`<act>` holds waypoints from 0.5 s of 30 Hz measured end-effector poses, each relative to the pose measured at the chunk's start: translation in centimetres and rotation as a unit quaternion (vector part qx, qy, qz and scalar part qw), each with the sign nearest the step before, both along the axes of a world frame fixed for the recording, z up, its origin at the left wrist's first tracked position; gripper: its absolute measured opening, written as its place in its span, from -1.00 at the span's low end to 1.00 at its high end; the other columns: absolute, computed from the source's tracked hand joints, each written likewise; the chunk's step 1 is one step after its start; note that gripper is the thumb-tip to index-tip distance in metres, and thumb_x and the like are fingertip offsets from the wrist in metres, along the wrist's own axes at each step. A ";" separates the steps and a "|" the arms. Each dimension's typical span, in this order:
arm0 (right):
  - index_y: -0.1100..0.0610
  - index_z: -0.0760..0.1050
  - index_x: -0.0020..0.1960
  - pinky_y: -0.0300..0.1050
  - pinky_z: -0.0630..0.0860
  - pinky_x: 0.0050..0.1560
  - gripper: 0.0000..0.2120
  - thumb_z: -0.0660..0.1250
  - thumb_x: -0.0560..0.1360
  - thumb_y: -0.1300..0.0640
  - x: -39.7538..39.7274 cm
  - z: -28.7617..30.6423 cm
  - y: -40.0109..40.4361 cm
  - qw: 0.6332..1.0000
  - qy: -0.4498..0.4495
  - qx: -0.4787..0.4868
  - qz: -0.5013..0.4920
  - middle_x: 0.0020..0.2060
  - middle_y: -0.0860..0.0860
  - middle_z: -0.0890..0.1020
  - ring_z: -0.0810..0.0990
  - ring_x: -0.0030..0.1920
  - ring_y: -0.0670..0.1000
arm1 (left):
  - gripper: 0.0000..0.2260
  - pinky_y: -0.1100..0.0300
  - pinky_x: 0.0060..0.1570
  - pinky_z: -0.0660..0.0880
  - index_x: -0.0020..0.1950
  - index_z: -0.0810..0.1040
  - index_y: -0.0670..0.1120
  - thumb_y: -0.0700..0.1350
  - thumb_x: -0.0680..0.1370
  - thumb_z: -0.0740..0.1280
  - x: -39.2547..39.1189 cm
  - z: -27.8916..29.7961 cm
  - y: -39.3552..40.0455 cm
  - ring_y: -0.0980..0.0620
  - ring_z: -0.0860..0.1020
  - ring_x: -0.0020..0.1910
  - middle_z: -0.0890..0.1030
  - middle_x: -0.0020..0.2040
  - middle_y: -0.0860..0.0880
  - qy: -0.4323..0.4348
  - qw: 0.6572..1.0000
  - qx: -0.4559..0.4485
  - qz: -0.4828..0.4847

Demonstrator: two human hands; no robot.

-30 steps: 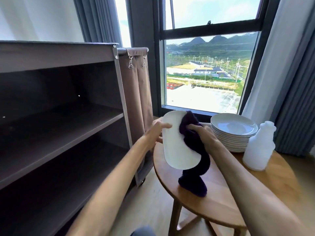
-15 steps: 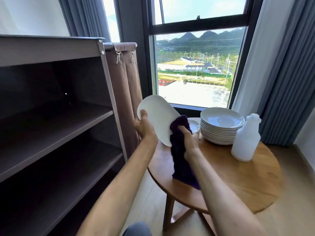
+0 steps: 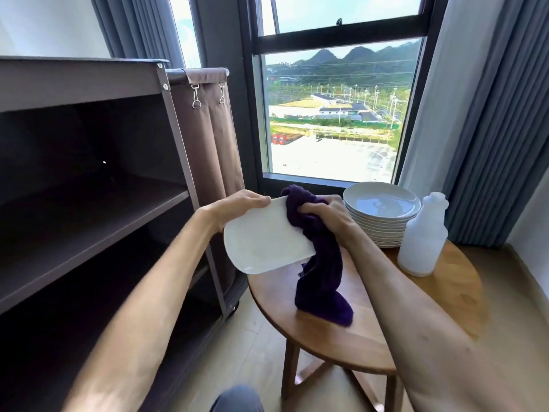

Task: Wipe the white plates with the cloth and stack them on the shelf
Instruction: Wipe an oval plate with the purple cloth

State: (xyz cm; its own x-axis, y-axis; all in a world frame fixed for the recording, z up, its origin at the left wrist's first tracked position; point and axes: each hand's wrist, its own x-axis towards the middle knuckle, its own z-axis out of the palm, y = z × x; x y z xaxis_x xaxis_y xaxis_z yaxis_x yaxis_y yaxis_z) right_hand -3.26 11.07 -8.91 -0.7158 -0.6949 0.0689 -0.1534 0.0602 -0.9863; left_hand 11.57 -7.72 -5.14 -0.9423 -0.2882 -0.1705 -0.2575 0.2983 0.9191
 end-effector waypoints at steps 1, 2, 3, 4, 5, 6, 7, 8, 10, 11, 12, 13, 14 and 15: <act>0.31 0.66 -0.06 -0.13 0.55 -0.34 -0.82 0.50 0.41 0.21 -0.3 0.0 0.1 1.000 0.004 -0.002 -0.009 -0.31 0.13 0.63 0.59 -0.31 0.06 | -0.73 0.01 -0.03 0.65 0.20 0.65 -0.24 -0.06 0.67 0.32 -0.2 -0.1 0.1 -0.10 0.71 -0.07 0.71 0.01 -0.18 0.019 0.999 -0.035 -0.015; 0.32 0.65 -0.07 -0.12 0.56 -0.33 -0.81 0.51 0.40 0.21 -0.6 0.1 0.1 1.000 0.003 -0.007 -0.016 -0.31 0.14 0.63 0.58 -0.31 0.06 | -0.73 0.02 -0.05 0.66 0.24 0.63 -0.26 -0.09 0.66 0.34 -0.2 -0.2 0.2 -0.11 0.71 -0.05 0.71 0.03 -0.19 0.034 0.997 -0.065 -0.032; 0.34 0.65 -0.07 -0.10 0.58 -0.31 -0.79 0.53 0.39 0.21 -0.7 0.1 0.1 0.999 -0.004 -0.021 -0.025 -0.30 0.14 0.63 0.58 -0.30 0.07 | -0.74 0.03 -0.07 0.67 0.24 0.62 -0.27 -0.12 0.66 0.35 -0.2 -0.5 0.2 -0.11 0.71 -0.04 0.71 0.03 -0.18 0.050 0.995 -0.079 -0.035; 0.34 0.65 -0.08 -0.06 0.58 -0.26 -0.79 0.54 0.38 0.22 -0.9 0.0 0.1 0.998 -0.017 -0.039 -0.041 -0.30 0.15 0.63 0.58 -0.29 0.08 | -0.78 0.01 -0.07 0.67 0.23 0.63 -0.25 -0.15 0.66 0.34 -0.2 -0.7 0.4 -0.12 0.71 -0.04 0.71 0.03 -0.18 0.067 0.994 -0.085 -0.024; 0.31 0.65 -0.12 -0.03 0.59 -0.23 -0.81 0.56 0.37 0.21 -0.8 0.0 0.1 0.995 -0.032 -0.064 -0.063 -0.30 0.14 0.64 0.58 -0.29 0.08 | -0.80 -0.03 -0.04 0.68 0.22 0.65 -0.21 -0.17 0.67 0.33 -0.3 -1.2 0.6 -0.14 0.71 -0.02 0.71 0.04 -0.19 0.092 0.992 -0.080 -0.005; 0.26 0.66 -0.15 -0.02 0.60 -0.20 -0.85 0.56 0.37 0.19 -0.8 -0.4 -0.1 0.990 -0.057 -0.089 -0.089 -0.30 0.12 0.65 0.59 -0.28 0.08 | -0.82 -0.09 0.00 0.67 0.21 0.67 -0.17 -0.18 0.68 0.31 -0.4 -1.7 1.2 -0.18 0.70 0.00 0.71 0.06 -0.21 0.124 0.990 -0.065 0.024; 0.19 0.66 -0.17 -0.01 0.61 -0.17 -0.87 0.56 0.38 0.16 -0.6 -0.8 -0.3 0.983 -0.089 -0.112 -0.117 -0.29 0.10 0.67 0.62 -0.26 0.09 | -0.82 -0.17 0.05 0.65 0.18 0.68 -0.13 -0.19 0.68 0.30 -0.8 -2.3 2.2 -0.21 0.69 0.01 0.70 0.06 -0.21 0.166 0.983 -0.036 0.068; 0.15 0.66 -0.16 0.01 0.63 -0.13 -0.85 0.56 0.37 0.09 -0.2 -1.0 -0.4 0.972 -0.128 -0.136 -0.140 -0.27 0.08 0.70 0.66 -0.23 0.10 | -0.83 -0.23 0.08 0.62 0.15 0.68 -0.12 -0.20 0.68 0.30 -1.3 -3.0 3.3 -0.22 0.67 0.00 0.70 0.03 -0.20 0.207 0.970 0.009 0.128; 0.09 0.66 -0.10 0.12 0.69 -0.01 -0.66 0.57 0.25 -0.10 0.1 -1.4 -0.8 0.956 -0.177 -0.149 -0.178 -0.20 0.06 0.74 0.72 -0.17 0.12 | -0.84 -0.17 0.00 0.64 0.14 0.66 -0.15 -0.23 0.67 0.29 -2.6 -4.6 5.4 -0.18 0.63 -0.04 0.68 -0.02 -0.16 0.259 0.932 0.091 0.236; 0.08 0.67 -0.10 0.21 0.68 0.01 -0.60 0.56 0.18 -0.14 0.2 -1.4 -0.9 0.959 -0.172 -0.140 -0.178 -0.19 0.06 0.75 0.73 -0.14 0.14 | -0.83 -0.05 -0.09 0.63 0.19 0.64 -0.18 -0.23 0.67 0.28 -3.2 -5.2 6.4 -0.12 0.63 -0.07 0.68 -0.01 -0.15 0.276 0.914 0.122 0.272; 0.07 0.68 -0.12 0.24 0.67 0.02 -0.60 0.54 0.16 -0.15 0.2 -1.2 -0.9 0.966 -0.154 -0.130 -0.164 -0.19 0.07 0.75 0.73 -0.11 0.17 | -0.80 0.06 -0.16 0.63 0.27 0.60 -0.22 -0.22 0.68 0.29 -3.7 -5.9 7.6 -0.06 0.64 -0.11 0.67 0.04 -0.17 0.291 0.894 0.156 0.302; 0.05 0.68 -0.14 0.23 0.66 0.03 -0.62 0.54 0.15 -0.15 0.2 -1.2 -0.9 0.974 -0.133 -0.116 -0.143 -0.21 0.06 0.75 0.73 -0.10 0.17 | -0.76 0.16 -0.21 0.61 0.33 0.57 -0.23 -0.21 0.68 0.28 -3.9 -6.3 8.5 -0.01 0.65 -0.12 0.67 0.09 -0.19 0.302 0.873 0.188 0.332; 0.03 0.68 -0.14 0.22 0.66 0.05 -0.64 0.53 0.16 -0.16 0.4 -1.1 -0.8 0.980 -0.119 -0.090 -0.130 -0.22 0.04 0.75 0.73 -0.09 0.16 | -0.75 0.21 -0.24 0.60 0.34 0.55 -0.22 -0.22 0.68 0.27 -3.8 -6.6 9.1 0.01 0.65 -0.13 0.67 0.11 -0.20 0.311 0.856 0.206 0.358; 0.02 0.68 -0.14 0.21 0.66 0.07 -0.66 0.53 0.18 -0.15 0.6 -1.1 -0.4 0.983 -0.109 -0.072 -0.125 -0.21 0.03 0.75 0.73 -0.07 0.15 | -0.77 0.22 -0.27 0.59 0.31 0.55 -0.22 -0.23 0.68 0.25 -3.8 -6.7 9.3 0.01 0.64 -0.14 0.68 0.08 -0.19 0.314 0.850 0.209 0.368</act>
State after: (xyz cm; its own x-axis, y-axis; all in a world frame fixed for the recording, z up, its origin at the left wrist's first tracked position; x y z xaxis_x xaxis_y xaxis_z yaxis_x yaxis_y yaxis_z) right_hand -2.63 10.64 -10.02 -0.8717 -0.4895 -0.0216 0.0656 -0.0729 -0.9952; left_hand 7.73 1.58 -11.83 -0.4764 -0.8767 0.0662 0.3473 -0.1185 0.9302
